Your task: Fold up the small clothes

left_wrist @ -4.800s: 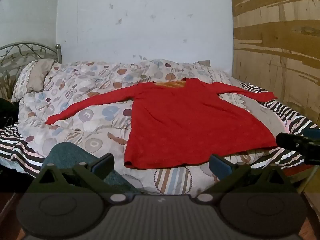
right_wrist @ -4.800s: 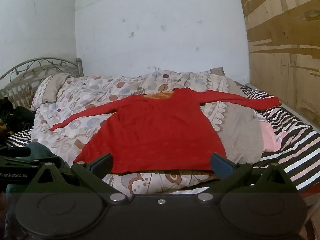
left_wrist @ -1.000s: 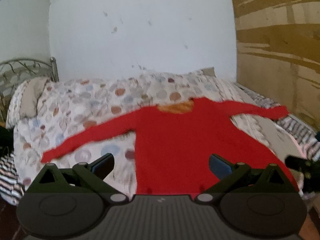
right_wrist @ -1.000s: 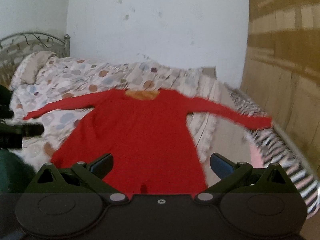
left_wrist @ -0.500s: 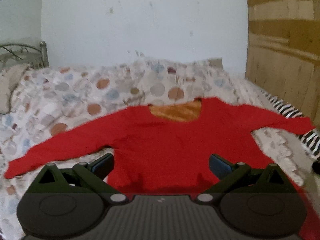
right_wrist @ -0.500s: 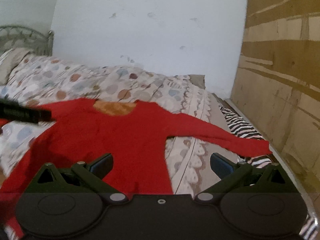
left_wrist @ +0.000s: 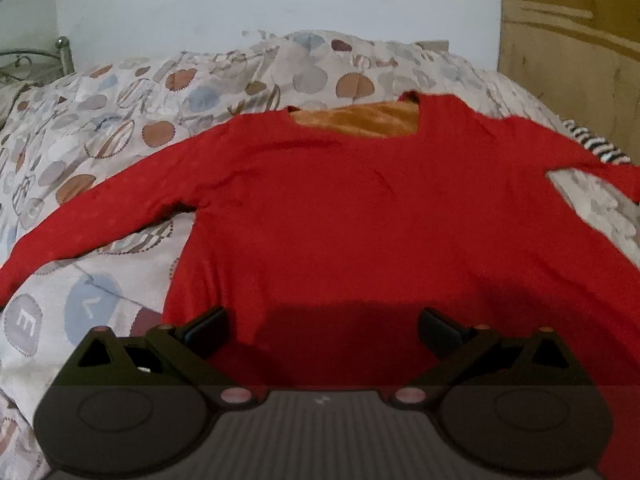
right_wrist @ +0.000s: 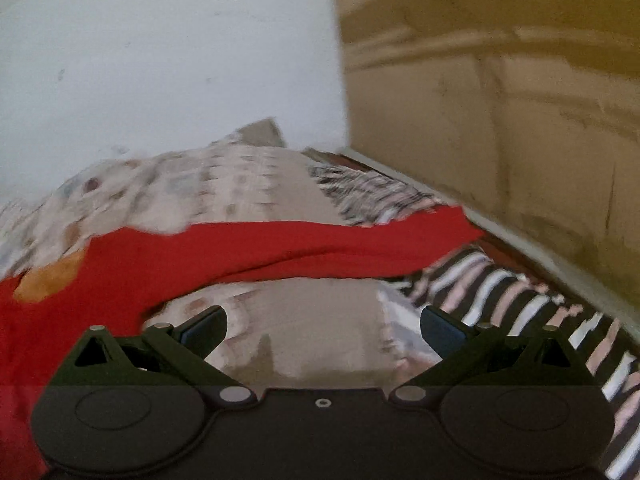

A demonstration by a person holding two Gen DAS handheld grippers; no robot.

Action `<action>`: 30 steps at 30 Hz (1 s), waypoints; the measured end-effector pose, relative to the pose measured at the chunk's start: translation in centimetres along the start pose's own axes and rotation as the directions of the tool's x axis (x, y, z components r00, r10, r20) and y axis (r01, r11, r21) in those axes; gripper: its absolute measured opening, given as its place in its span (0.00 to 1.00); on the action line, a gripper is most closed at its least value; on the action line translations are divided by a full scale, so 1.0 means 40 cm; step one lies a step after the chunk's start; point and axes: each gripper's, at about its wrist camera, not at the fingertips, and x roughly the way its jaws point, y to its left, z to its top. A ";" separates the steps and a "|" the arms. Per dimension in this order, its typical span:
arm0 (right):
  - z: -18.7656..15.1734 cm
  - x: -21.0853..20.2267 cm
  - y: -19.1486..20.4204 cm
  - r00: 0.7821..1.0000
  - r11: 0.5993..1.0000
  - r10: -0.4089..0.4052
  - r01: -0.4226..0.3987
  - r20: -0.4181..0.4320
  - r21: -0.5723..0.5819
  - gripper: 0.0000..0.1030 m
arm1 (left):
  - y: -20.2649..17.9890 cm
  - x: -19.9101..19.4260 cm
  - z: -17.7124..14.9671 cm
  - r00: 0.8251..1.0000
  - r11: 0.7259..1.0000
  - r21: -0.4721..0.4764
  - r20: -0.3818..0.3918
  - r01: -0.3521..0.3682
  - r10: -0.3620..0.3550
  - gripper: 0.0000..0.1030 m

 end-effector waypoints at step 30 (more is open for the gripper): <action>0.161 0.368 -0.222 0.964 0.908 -0.239 0.179 0.117 0.378 0.03 | 0.039 -0.010 0.053 0.999 0.995 -0.103 0.038 0.021 -0.017 1.00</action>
